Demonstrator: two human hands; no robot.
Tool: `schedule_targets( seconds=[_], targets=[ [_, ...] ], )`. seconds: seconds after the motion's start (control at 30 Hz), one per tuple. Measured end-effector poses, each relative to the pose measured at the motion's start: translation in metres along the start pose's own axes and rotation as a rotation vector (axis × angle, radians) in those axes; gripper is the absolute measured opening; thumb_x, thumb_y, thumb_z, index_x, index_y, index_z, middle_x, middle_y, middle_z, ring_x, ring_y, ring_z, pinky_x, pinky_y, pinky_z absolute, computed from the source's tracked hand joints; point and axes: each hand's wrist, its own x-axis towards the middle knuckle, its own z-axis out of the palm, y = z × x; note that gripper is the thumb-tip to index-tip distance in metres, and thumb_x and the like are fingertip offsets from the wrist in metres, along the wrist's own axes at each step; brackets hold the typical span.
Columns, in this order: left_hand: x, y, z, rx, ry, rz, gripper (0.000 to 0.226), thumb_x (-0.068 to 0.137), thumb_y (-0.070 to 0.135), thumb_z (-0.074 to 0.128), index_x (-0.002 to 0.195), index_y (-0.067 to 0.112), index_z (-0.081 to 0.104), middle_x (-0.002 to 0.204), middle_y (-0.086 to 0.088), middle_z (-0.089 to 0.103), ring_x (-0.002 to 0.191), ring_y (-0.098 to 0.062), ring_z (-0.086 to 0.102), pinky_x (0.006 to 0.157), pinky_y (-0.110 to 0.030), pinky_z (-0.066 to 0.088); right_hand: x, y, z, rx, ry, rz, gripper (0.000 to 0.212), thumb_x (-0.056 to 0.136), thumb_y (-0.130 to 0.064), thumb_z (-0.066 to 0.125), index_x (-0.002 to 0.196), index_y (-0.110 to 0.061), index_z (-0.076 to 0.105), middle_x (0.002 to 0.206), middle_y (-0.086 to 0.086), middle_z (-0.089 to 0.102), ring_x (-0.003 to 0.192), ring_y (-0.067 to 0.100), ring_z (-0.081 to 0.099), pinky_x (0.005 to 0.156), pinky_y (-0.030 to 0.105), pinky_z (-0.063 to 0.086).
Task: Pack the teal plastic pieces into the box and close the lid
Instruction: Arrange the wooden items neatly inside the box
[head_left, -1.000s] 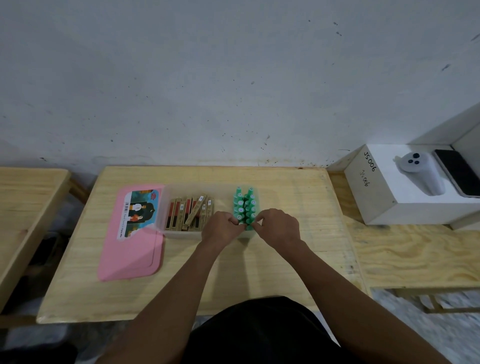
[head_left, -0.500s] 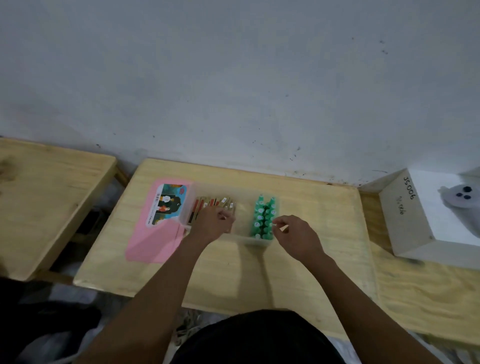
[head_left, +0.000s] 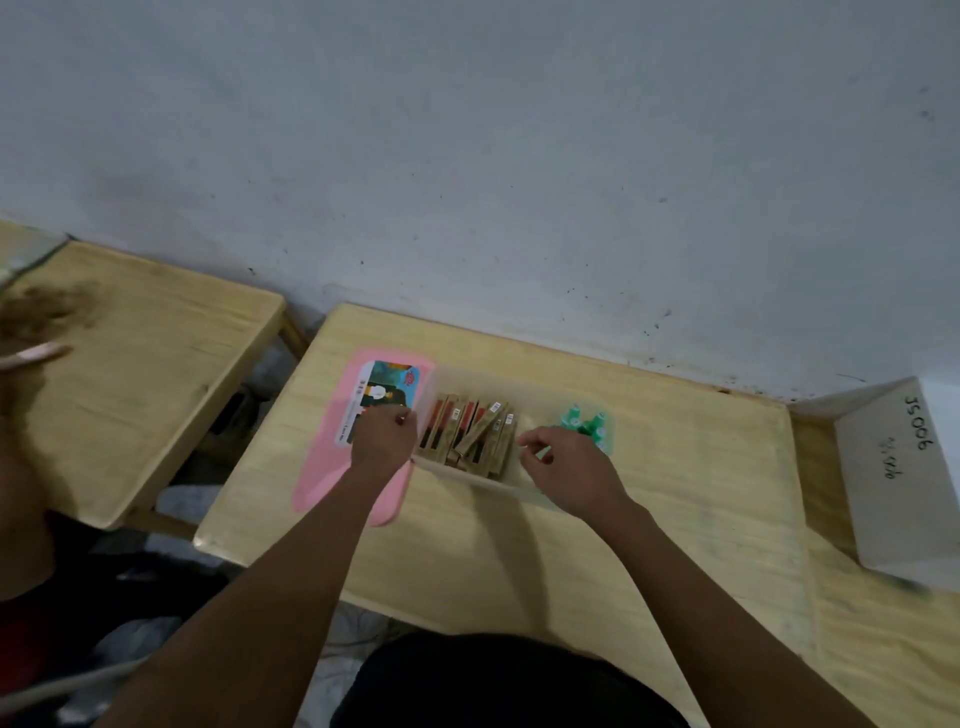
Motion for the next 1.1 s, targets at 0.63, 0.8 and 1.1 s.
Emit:
schedule_targets(
  seconds=[0.63, 0.8, 1.1],
  targets=[
    [0.047, -0.011, -0.018, -0.3, -0.431, -0.095, 0.023, 0.086, 0.018, 0.067, 0.097, -0.002, 0.071, 0.076, -0.012, 0.064, 0.069, -0.027, 0.065, 0.072, -0.045, 0.06, 0.082, -0.052, 0.075, 0.013, 0.007, 0.547, 0.035, 0.079, -0.045, 0.062, 0.082, -0.01, 0.067, 0.077, 0.006, 0.067, 0.074, 0.023, 0.065, 0.064, 0.029, 0.049],
    [0.045, -0.01, -0.015, -0.288, -0.395, -0.058, 0.023, 0.087, 0.017, 0.065, 0.095, -0.004, 0.071, 0.081, -0.015, 0.065, 0.072, -0.027, 0.063, 0.072, -0.045, 0.06, 0.067, -0.049, 0.067, 0.413, 0.071, 0.556, 0.042, 0.089, -0.037, 0.055, 0.057, -0.01, 0.056, 0.056, 0.005, 0.052, 0.054, 0.019, 0.049, 0.058, 0.027, 0.037],
    [0.038, -0.01, -0.014, -0.309, -0.336, -0.045, 0.022, 0.088, 0.018, 0.063, 0.094, -0.002, 0.071, 0.092, -0.011, 0.064, 0.081, -0.025, 0.063, 0.08, -0.041, 0.058, 0.051, -0.048, 0.069, 0.746, 0.12, 0.631, 0.034, 0.094, -0.025, 0.039, 0.08, -0.008, 0.065, 0.069, 0.005, 0.061, 0.057, 0.016, 0.052, 0.054, 0.03, 0.042]
  ],
)
